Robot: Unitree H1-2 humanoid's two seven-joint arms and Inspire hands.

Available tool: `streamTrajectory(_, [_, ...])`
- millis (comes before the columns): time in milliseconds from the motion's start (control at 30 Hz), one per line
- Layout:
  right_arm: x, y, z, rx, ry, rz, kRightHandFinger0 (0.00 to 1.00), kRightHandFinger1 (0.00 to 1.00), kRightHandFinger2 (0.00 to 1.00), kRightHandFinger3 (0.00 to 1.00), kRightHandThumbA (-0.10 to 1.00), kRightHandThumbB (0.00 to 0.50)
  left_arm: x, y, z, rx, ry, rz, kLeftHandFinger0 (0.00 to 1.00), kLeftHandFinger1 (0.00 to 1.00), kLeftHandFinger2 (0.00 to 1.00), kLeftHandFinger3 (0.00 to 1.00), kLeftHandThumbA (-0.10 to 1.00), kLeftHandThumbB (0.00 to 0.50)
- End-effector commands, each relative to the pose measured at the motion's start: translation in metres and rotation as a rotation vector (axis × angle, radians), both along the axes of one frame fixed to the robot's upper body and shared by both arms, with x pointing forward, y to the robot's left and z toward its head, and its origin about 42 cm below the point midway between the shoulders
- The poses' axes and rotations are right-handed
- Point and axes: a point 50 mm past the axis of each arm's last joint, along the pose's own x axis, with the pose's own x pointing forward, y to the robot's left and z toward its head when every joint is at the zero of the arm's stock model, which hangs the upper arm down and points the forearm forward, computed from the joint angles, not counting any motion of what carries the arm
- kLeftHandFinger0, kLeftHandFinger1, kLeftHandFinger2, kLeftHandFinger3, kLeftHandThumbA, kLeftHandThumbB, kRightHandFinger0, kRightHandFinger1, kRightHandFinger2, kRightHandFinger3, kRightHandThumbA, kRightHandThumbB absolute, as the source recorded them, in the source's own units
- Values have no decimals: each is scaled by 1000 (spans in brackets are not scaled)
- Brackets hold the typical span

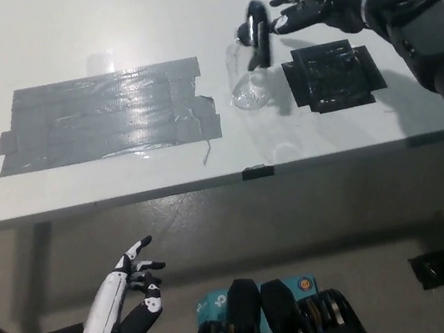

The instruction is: The robot grabs the black lid of the spray bottle on the desk and places it on the black area of the desk

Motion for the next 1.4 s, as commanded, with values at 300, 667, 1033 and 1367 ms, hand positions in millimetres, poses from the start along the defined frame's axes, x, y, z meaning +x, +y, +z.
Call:
streamTrajectory(300, [3,21,66,89,-114,100,1000,1000,1000,1000,600,500,8,2,15,13,-66,-7,533,565,661,904,73,150])
streamTrajectory(667, [1,38,85,-25,-199,197,1000,1000,1000,1000,521,500,13,2,18,19,-74,-7,533,568,665,905,76,146])
streamTrajectory(1033, [-4,57,121,-62,-197,296,1000,1000,1000,1000,571,500,18,1,22,15,-87,-14,515,548,647,896,104,148])
streamTrajectory(1367, [-7,61,145,-78,-231,310,1000,1000,1000,1000,565,500,20,1,23,23,-85,-20,525,564,669,905,111,141])
